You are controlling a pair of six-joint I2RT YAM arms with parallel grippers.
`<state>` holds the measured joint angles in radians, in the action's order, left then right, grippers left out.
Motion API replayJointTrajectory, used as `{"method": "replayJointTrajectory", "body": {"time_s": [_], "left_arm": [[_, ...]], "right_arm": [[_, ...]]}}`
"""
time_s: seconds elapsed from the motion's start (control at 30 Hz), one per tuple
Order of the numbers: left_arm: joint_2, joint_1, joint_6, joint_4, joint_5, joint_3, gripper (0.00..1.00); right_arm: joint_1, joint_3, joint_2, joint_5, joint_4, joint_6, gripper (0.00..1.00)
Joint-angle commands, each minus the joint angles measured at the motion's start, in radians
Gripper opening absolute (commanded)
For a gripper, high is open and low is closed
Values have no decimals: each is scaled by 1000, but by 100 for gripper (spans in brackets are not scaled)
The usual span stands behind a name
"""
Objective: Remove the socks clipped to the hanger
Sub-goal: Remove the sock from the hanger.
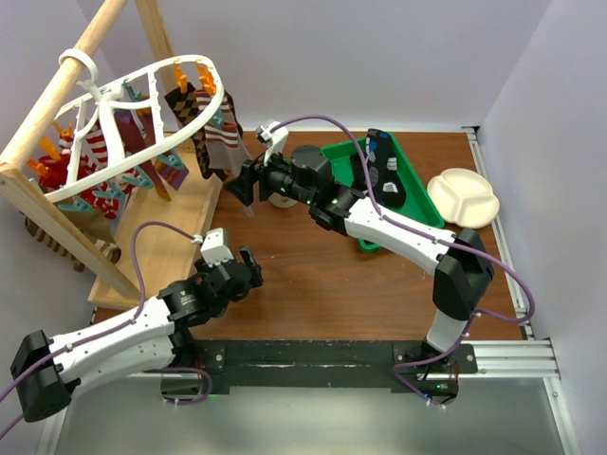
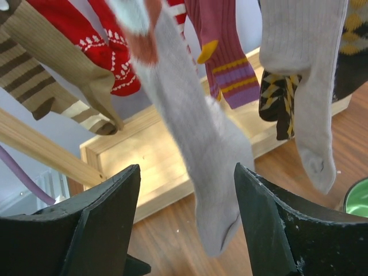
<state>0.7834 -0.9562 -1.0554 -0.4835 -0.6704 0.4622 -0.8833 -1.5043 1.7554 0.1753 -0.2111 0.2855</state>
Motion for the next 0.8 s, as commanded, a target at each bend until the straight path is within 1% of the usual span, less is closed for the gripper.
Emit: {"method": "replayJointTrajectory", "body": {"time_s": [0.0,0.17,0.3,0.4,0.43,0.5,0.57,0.67,0.77], "left_arm": [[-35,27,15,-1,-57,29,89],[-62,57,40,2,-31,35,89],[-75,70,58,0,-31,52,89],[-84,80,57,-20,-63,55,88],[-82,92,58,-23,-75,52,88],[-84,109,73,-18,-72,44,88],[-84,131,89,5,-63,41,88],[-96,139,138,52,-54,41,88],[-133,139,192,85,-57,39,88]], "right_arm": [[-2,-68,27,4,-67,-23,70],[-2,-73,50,-14,-77,-40,69],[0,-88,85,15,-100,-43,68],[-2,-91,99,26,-109,-42,55],[-2,-91,99,35,-111,-42,38],[-2,-79,92,61,-109,-42,22],[0,-56,70,90,-111,-40,7],[7,-47,50,188,-85,-40,2],[14,-54,44,257,-35,-54,0]]}}
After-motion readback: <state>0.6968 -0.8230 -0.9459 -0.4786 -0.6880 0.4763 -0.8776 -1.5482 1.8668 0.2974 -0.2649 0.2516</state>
